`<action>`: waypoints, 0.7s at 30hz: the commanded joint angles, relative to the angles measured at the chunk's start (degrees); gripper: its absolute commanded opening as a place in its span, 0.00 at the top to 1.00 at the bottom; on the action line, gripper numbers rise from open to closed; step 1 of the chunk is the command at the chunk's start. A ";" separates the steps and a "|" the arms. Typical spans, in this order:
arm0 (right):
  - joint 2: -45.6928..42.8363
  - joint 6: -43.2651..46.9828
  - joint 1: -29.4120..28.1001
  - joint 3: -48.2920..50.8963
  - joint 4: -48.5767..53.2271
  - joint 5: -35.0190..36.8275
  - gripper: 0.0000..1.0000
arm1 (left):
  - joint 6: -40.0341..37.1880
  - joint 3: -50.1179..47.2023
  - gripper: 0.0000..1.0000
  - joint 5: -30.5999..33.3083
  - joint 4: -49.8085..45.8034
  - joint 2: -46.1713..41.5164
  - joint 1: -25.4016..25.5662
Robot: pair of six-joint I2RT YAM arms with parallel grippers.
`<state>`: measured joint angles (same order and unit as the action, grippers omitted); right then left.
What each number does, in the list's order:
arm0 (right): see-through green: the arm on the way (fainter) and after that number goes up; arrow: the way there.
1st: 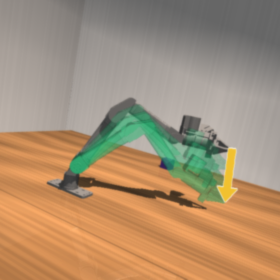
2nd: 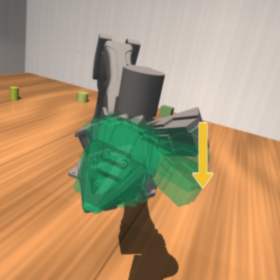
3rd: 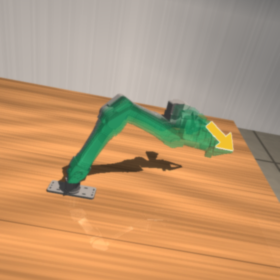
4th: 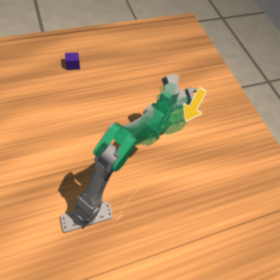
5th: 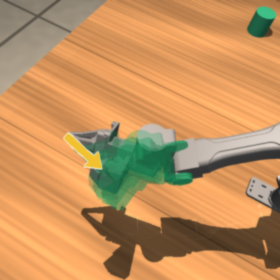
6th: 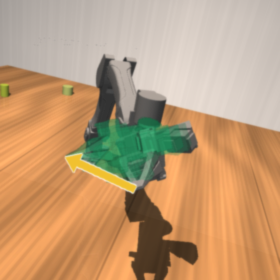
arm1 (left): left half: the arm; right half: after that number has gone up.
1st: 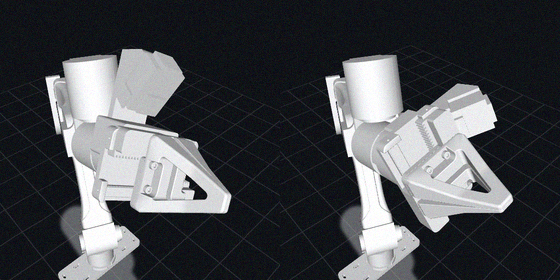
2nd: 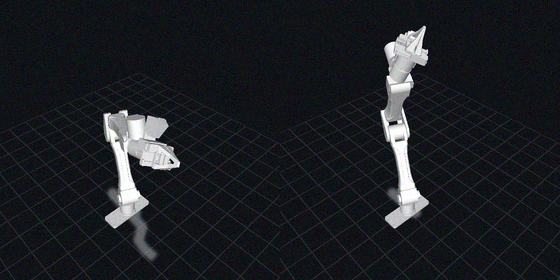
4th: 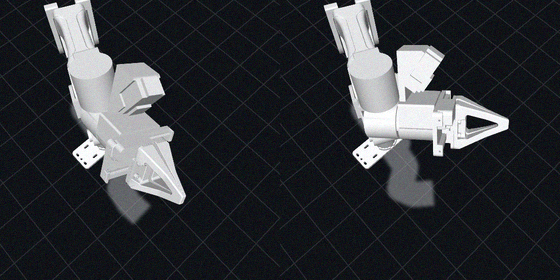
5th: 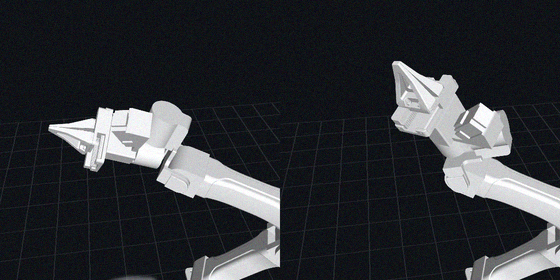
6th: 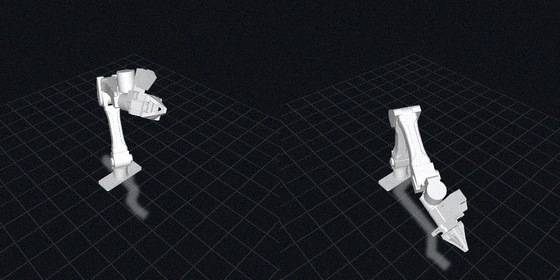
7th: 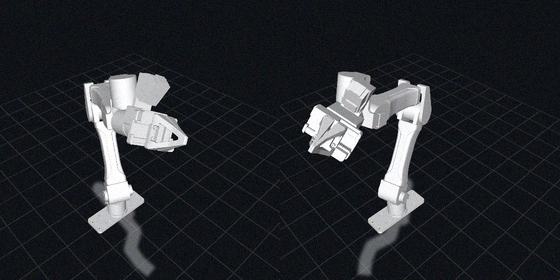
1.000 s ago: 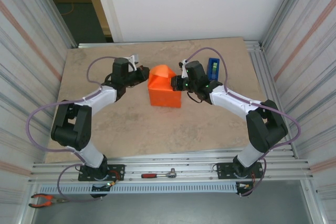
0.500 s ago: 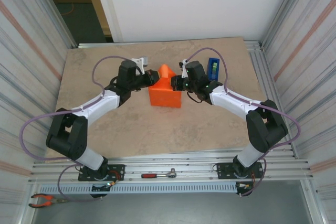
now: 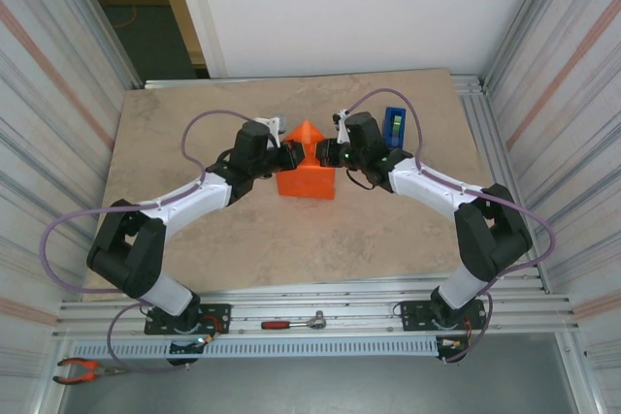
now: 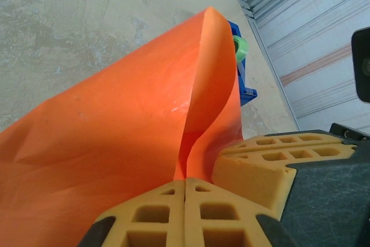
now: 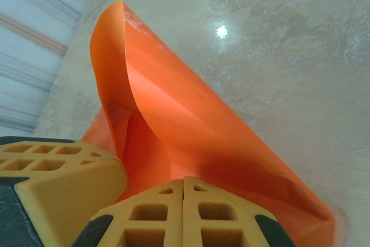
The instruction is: Wrap the gift box in paper
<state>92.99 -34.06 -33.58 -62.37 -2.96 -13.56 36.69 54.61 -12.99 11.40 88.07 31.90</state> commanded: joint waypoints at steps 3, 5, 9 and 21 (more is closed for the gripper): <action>-0.69 -2.06 2.91 -2.07 6.44 -8.32 1.00 | -0.86 -1.79 1.00 2.63 -2.08 1.13 0.28; -1.33 -1.85 3.84 -2.79 6.24 -9.53 1.00 | -0.85 -1.79 1.00 2.37 -1.82 1.27 0.34; -0.61 -1.44 4.54 -3.05 6.33 -10.36 1.00 | -0.74 -1.72 1.00 2.01 -1.47 1.66 0.26; 0.61 -2.06 3.17 3.61 3.96 -8.77 1.00 | 1.84 0.86 0.99 -3.65 -3.21 -8.82 -9.63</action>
<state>92.75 -35.35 -29.39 -61.56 -2.83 -22.37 37.28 55.07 -15.33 8.23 84.62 25.87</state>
